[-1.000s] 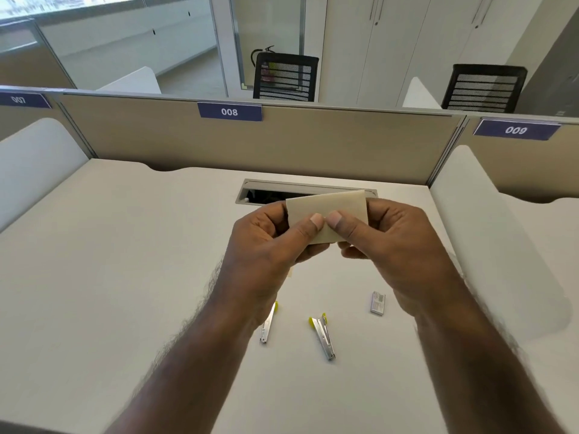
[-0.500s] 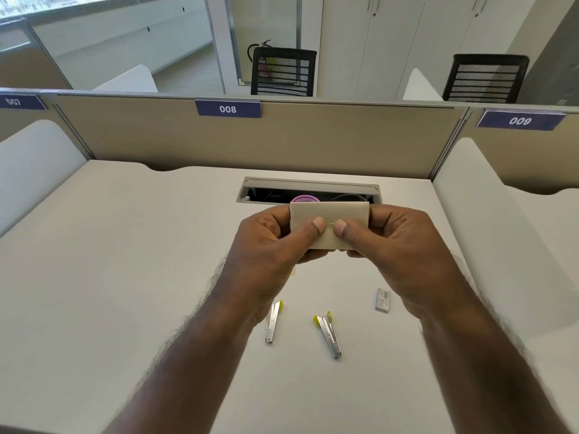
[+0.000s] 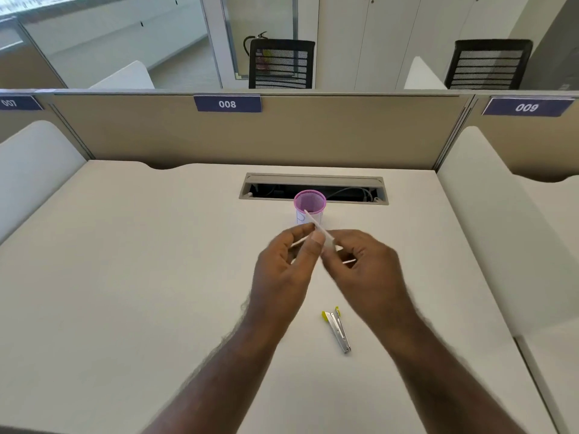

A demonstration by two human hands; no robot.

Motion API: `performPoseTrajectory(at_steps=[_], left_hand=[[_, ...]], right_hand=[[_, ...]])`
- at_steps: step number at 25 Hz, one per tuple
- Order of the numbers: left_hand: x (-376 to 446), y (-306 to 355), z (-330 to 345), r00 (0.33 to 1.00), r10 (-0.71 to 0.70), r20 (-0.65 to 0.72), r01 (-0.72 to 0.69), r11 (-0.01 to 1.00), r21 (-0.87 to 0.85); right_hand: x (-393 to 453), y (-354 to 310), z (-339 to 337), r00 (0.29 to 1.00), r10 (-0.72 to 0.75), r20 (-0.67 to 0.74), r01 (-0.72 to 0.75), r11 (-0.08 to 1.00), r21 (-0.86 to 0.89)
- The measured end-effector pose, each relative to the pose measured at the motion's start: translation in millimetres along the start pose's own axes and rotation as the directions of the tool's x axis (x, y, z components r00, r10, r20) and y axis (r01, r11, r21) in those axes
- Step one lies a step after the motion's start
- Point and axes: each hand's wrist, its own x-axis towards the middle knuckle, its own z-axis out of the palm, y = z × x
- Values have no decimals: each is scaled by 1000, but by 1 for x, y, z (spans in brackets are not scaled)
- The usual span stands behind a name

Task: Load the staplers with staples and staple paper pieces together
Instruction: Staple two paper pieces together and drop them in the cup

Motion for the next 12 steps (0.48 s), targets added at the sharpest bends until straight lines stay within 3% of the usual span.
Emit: performPoseTrajectory(at_steps=[2,4,7,9,12], left_hand=[[2,-9,-2,993,-57,104,63,996,-58],[8,-20,-7,993,-87,79,86,996,23],[20,-37,-18,978,-207,33,206,978,16],[27,-44,-26,950,-293,109,296,955,-7],[39,-56,-36,912,-331,241,330,943,43]], right_hand=[[-7,7,10,986,15,165,-6,998,-57],[-11,16,17,969,37,244,0,989,-151],[-8,29,22,987,84,134,-72,993,-94],[-1,39,23,980,192,58,-193,981,14],[12,56,29,926,355,127,-372,915,158]])
